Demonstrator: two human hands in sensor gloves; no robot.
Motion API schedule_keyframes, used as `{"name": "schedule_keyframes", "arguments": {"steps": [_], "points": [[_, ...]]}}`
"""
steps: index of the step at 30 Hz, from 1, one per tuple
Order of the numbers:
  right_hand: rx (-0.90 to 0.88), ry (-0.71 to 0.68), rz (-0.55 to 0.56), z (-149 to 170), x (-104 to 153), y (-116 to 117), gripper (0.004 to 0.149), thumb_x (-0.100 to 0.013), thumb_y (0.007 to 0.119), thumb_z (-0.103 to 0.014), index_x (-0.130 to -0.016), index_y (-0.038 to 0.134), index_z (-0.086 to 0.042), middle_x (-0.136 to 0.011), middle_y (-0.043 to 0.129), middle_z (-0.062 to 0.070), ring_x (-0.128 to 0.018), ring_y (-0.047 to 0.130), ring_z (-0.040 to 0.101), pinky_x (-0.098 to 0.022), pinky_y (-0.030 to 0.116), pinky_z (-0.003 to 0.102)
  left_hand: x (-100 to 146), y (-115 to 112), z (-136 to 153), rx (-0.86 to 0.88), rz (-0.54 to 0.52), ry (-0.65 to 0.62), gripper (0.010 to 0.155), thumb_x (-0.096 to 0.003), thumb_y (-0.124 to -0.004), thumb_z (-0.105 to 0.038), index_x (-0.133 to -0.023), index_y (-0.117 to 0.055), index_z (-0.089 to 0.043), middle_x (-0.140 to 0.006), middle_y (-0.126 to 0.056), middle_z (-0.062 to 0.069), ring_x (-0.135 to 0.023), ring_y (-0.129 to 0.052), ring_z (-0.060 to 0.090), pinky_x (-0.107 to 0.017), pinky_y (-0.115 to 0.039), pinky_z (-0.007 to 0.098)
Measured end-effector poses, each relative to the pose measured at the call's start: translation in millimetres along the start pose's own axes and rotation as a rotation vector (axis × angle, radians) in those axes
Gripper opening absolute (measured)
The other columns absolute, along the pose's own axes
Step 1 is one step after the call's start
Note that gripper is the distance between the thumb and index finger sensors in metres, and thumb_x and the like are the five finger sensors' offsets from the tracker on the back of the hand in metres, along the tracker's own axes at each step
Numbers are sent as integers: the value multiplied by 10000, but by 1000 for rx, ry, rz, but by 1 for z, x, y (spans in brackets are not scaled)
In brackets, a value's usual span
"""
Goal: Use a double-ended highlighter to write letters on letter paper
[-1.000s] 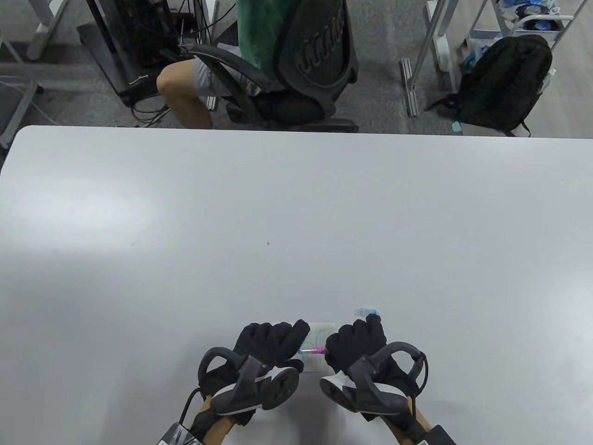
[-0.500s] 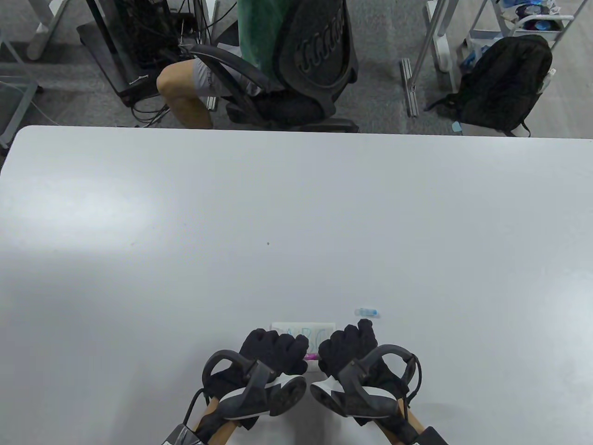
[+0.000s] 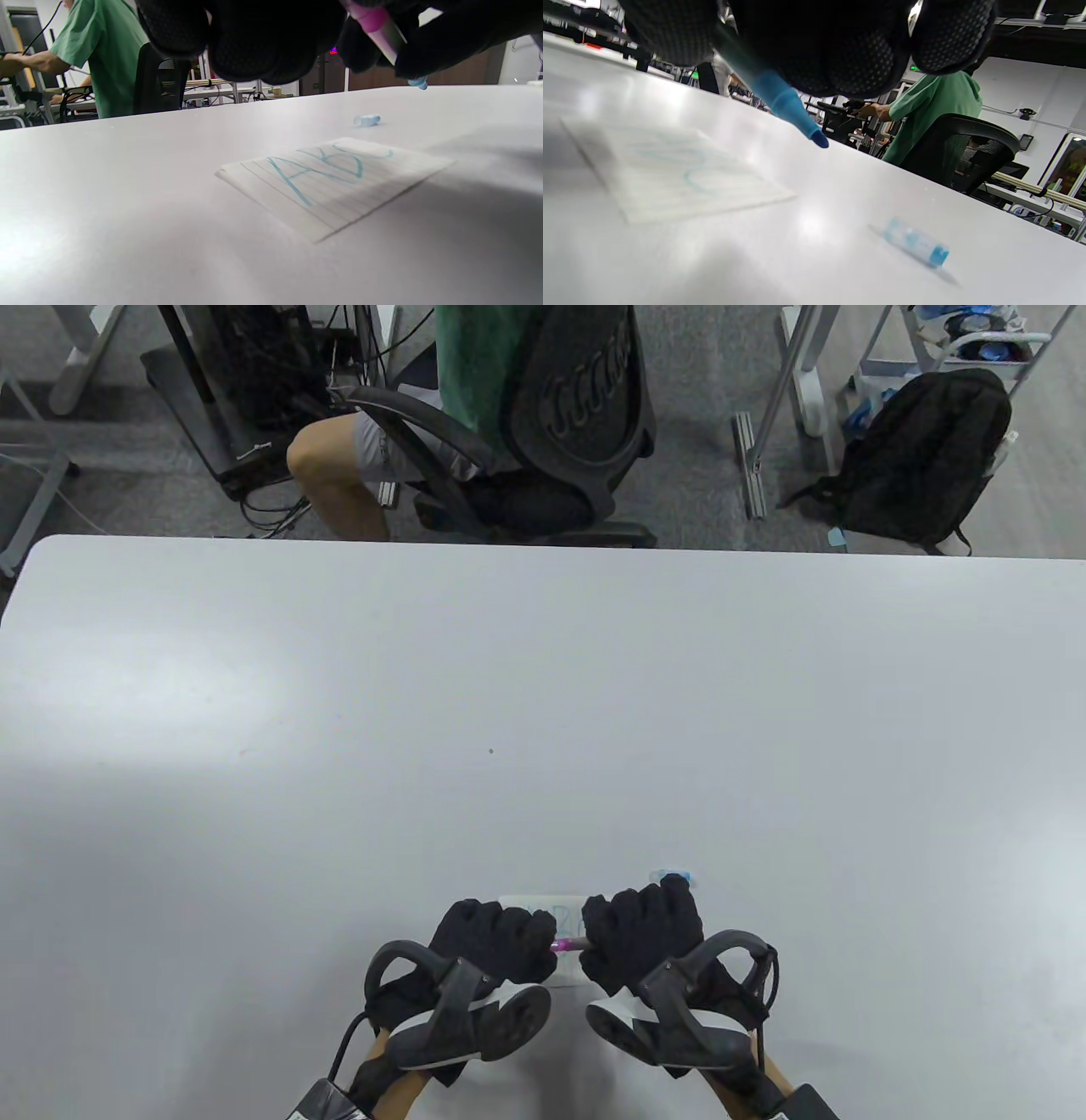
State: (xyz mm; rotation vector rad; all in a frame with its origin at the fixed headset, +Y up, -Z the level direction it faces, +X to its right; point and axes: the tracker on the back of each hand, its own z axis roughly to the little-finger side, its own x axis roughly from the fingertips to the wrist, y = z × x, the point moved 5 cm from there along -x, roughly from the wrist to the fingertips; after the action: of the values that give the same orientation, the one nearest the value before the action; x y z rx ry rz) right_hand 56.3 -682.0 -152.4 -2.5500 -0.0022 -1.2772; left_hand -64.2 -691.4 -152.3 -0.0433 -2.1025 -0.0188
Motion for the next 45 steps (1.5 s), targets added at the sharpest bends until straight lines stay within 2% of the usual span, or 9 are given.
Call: {"name": "schedule_keyframes", "arguments": {"steps": [5, 8, 12, 16, 19, 22, 28, 35, 45], "points": [[-51, 81, 79, 28, 2, -17, 635, -527, 624, -504, -1044, 646, -137, -923, 755, 244, -768, 791, 449, -629, 636, 694, 1, 5, 18, 38, -16, 44, 513, -594, -529, -481, -1047, -637, -266, -955, -817, -50, -786, -885, 135, -769, -723, 471], [-54, 169, 88, 52, -1, -13, 610, -541, 616, -472, -1038, 656, -121, -914, 762, 253, -758, 798, 452, -621, 640, 694, 2, 7, 32, 55, -31, 80, 512, -592, -526, -476, -1049, -630, -270, -958, -814, -53, -790, -883, 129, -770, -725, 467], [-79, 264, -14, 77, -6, 11, 595, -553, 622, -432, -1045, 663, -99, -937, 745, 275, -780, 785, 474, -622, 632, 700, 4, 5, 55, 121, -33, 141, 513, -593, -524, -471, -1053, -625, -269, -962, -810, -52, -794, -880, 129, -773, -723, 467], [-67, 288, -239, 88, -9, 53, 613, -548, 654, -415, -1071, 646, -95, -995, 701, 306, -838, 747, 507, -634, 613, 711, 7, -3, 75, 169, -14, 191, 512, -593, -525, -465, -1056, -622, -271, -967, -806, -50, -798, -877, 130, -774, -720, 470], [-10, 272, -338, 90, -9, 75, 603, -536, 690, -403, -1067, 660, -119, -997, 723, 280, -838, 769, 488, -638, 625, 702, 7, -8, 83, 195, -8, 211, 511, -594, -525, -459, -1060, -619, -269, -971, -803, -45, -802, -874, 131, -774, -718, 472], [-16, 266, -369, 90, -10, 86, 593, -528, 716, -384, -1062, 664, -134, -986, 756, 246, -824, 803, 456, -640, 637, 690, 6, -10, 88, 208, -2, 221, 511, -596, -525, -457, -1062, -617, -268, -972, -801, -44, -805, -872, 132, -777, -717, 472], [-9, 250, -298, 88, -16, 84, 492, -515, 757, -356, -925, 790, -86, -827, 865, 190, -693, 891, 387, -624, 686, 663, 8, -14, 95, 228, 6, 234, 509, -597, -526, -450, -1063, -616, -267, -975, -799, -41, -804, -872, 134, -776, -715, 475], [-75, 255, -315, 92, -13, 85, 512, -497, 762, -399, -897, 790, -81, -795, 863, 180, -667, 887, 379, -622, 683, 666, 9, -17, 101, 270, 14, 245, 505, -593, -541, -441, -1063, -620, -273, -976, -800, -39, -805, -872, 136, -776, -715, 476], [-111, 114, -129, 55, -12, 33, 516, -502, 746, -404, -909, 776, -86, -805, 858, 175, -670, 889, 373, -623, 682, 659, 7, -14, 85, 293, 14, 187, 504, -583, -552, -440, -1060, -625, -294, -979, -802, -46, -811, -873, 131, -777, -717, 473]]}}
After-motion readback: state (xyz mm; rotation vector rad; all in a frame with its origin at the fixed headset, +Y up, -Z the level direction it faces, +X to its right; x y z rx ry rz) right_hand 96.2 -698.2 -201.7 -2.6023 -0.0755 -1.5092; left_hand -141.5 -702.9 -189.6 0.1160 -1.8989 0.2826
